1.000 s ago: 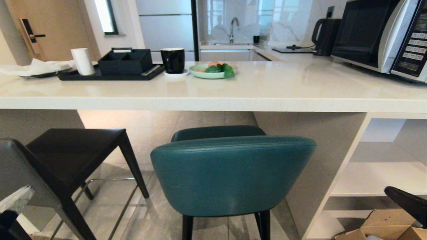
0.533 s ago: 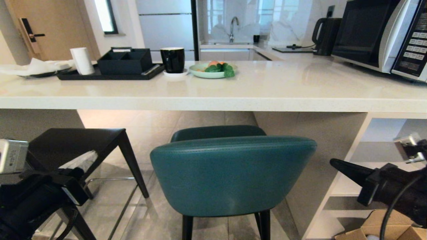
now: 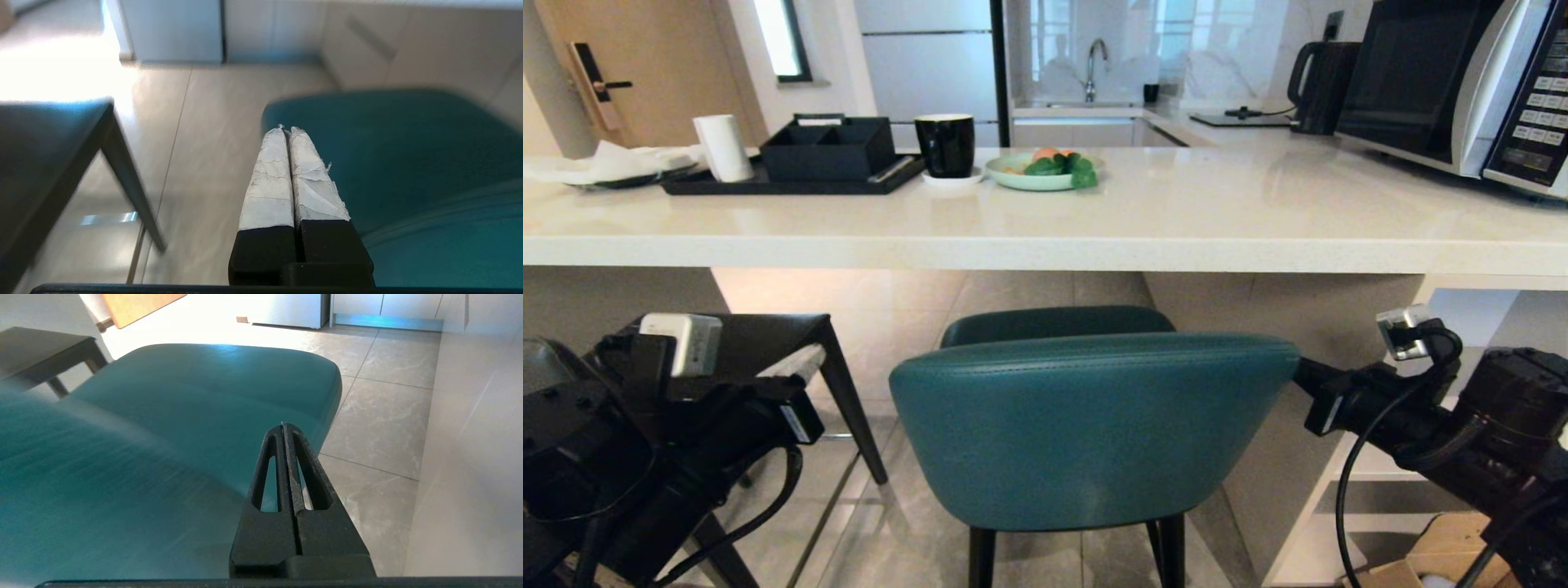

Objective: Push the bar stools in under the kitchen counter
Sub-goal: Pull the blue chair out from under the dining table

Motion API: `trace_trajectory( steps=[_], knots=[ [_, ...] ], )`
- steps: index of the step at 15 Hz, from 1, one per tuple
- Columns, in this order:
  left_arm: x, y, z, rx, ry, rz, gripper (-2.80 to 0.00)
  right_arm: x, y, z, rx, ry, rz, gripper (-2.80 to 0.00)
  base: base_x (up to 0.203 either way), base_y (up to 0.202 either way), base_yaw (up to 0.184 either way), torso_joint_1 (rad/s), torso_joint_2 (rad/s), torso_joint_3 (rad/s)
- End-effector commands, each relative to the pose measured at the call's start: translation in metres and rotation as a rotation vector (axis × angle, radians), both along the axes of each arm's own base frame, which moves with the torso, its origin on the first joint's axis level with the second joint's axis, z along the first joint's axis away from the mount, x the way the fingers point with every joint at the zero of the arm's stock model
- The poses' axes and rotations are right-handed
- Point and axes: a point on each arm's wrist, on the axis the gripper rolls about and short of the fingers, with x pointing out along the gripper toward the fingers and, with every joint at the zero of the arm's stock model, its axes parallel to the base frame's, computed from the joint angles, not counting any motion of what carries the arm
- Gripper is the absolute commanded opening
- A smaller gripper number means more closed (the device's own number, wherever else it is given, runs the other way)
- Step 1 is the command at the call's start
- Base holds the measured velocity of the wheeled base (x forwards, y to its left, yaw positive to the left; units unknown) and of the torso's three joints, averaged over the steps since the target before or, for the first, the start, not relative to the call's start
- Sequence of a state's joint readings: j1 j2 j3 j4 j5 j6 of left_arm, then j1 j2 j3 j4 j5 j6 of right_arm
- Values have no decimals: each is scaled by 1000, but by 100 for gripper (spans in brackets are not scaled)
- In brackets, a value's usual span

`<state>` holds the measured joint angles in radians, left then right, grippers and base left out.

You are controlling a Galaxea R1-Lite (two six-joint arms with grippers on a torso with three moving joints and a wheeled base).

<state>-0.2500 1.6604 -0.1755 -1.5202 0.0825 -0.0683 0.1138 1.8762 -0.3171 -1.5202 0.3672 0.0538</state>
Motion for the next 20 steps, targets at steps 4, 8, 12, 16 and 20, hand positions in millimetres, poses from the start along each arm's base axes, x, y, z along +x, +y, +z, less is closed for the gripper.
trace_trajectory(
  steps=[4,8,12,16,20],
  knots=[
    [44,-10,-34,29,103,75,-280,28,-1,-19,-2,30,-19,-280,0,0,0,0,0,0],
    [76,-17,-31,8,45,105,-280,54,-6,-24,3,4,-45,-280,0,0,0,0,0,0],
    [110,-29,-27,-13,-28,137,-280,81,6,-32,3,-31,-82,-280,0,0,0,0,0,0],
    [126,-54,-29,-31,-63,123,-280,101,20,-30,13,-85,-127,-280,0,0,0,0,0,0],
    [110,-70,-38,-8,-13,61,-280,118,28,-19,23,-121,-156,-280,0,0,0,0,0,0]
  ],
)
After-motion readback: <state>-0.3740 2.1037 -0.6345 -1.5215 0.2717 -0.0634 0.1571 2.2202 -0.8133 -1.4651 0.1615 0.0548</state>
